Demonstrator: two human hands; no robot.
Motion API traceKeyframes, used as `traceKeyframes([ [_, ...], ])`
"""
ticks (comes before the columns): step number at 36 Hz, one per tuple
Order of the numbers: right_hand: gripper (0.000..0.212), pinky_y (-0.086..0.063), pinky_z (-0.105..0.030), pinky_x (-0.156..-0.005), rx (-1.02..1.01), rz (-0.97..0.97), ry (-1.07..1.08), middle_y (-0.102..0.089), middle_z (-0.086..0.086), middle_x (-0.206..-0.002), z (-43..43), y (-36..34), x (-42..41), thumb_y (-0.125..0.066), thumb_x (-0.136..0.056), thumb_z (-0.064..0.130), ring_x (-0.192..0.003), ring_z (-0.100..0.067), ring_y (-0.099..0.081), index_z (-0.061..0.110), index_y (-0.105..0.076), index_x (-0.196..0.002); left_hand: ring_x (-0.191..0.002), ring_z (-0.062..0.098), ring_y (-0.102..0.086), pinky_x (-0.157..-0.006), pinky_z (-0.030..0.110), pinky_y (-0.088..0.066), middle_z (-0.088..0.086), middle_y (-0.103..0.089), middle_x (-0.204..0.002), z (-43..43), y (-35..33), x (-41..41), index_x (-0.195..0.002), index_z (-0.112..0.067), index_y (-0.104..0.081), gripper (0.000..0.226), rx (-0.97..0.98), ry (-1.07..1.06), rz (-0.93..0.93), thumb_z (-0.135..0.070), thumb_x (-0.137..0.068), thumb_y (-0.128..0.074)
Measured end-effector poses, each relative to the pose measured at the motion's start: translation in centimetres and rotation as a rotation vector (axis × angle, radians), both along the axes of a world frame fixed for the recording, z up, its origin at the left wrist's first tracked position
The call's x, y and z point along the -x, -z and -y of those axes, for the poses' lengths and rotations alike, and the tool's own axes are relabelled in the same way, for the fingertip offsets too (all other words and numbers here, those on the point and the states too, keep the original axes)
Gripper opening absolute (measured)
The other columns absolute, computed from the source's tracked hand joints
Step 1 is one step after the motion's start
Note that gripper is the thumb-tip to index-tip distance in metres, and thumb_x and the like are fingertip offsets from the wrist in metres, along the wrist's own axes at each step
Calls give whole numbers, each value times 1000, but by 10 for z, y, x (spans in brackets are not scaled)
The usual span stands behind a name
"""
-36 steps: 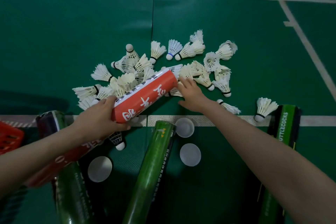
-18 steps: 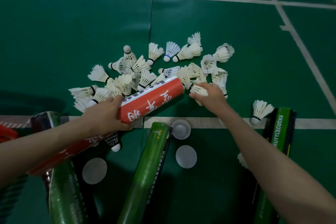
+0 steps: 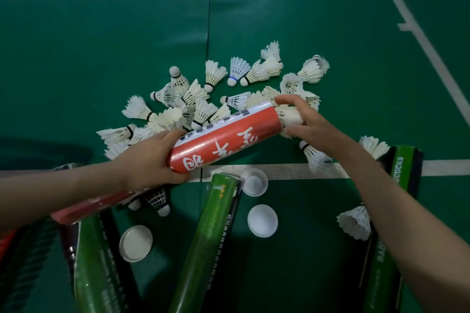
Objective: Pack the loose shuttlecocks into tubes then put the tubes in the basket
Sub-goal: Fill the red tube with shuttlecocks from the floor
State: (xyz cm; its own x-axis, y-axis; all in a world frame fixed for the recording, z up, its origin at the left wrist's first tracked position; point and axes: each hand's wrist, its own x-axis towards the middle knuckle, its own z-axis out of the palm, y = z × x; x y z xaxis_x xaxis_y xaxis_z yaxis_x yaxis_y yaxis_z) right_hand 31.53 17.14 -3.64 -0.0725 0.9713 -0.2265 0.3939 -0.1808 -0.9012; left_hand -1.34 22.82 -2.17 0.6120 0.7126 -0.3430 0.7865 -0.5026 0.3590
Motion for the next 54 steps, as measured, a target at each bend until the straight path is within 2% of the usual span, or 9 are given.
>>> traceKeyframes([
  [5,38,-49,-53,-95,-20,-339,239,-50,5,-131,-2,3,7,-43,-86,40,-118,-18,-55,33,-49,-124,-96,9,-47,-83,28,-48,0,-47,-131,2,4,-15,-145,-23,-22,104,-11,36,-21,-69,-60,-62],
  [11,54,-50,-41,-96,-73,-296,379,-58,11,-126,6,-1,15,-22,-93,60,-118,-4,-54,30,-45,-132,-108,18,-53,-81,30,-50,0,-48,-131,6,14,-49,-145,-23,-22,97,-114,69,-19,-57,-68,-69],
  [21,56,-42,-38,-103,-10,-295,532,-46,0,-143,13,22,2,-12,-101,51,-126,-12,-46,24,-35,-144,-106,20,-55,-72,28,-44,-3,-50,-125,16,25,-70,-143,-30,-25,94,-89,-27,-59,-50,-66,-75],
  [26,21,-46,-37,-91,74,106,785,-57,-3,-110,26,54,-18,-43,-98,36,-103,-20,-55,20,-53,-107,-102,20,-54,-78,33,-50,-1,-51,-118,27,32,-69,-143,-30,-26,95,-50,-110,-60,-48,-65,-77],
  [30,50,-34,-37,-100,233,568,512,-45,-13,-130,43,81,-34,-62,-88,37,-124,-29,-38,11,-47,-128,-98,21,-56,-81,38,-52,-1,-52,-116,29,34,-61,-141,-30,-27,95,-8,-174,-36,-48,-62,-78],
  [34,58,-35,-37,-96,250,662,404,-44,-16,-131,56,98,-26,-65,-87,29,-122,-32,-39,8,-38,-134,-99,21,-56,-81,38,-52,-1,-52,-115,31,34,-62,-140,-31,-27,95,-12,-200,-73,-50,-62,-78],
  [44,10,-47,-21,-53,-8,-226,618,-61,-7,-92,28,46,-20,-54,-92,17,-73,-17,-57,10,-57,-99,-103,21,-55,-81,38,-52,-2,-50,-120,34,37,-55,-143,-30,-25,97,11,-239,-32,-47,-64,-79],
  [50,20,-40,-26,-56,45,-293,427,-56,-5,-82,15,25,-21,-45,-72,20,-69,-15,-51,12,-55,-88,-104,20,-54,-79,34,-49,-2,-49,-122,32,37,-53,-144,-31,-24,97,-16,-190,-27,-46,-65,-78],
  [54,24,-47,-38,-74,79,-344,342,-62,-9,-98,19,24,-24,-44,-83,25,-87,-26,-58,14,-59,-97,-104,20,-54,-78,32,-48,-2,-49,-122,33,36,-55,-144,-32,-25,97,-34,-143,-14,-48,-65,-78],
])
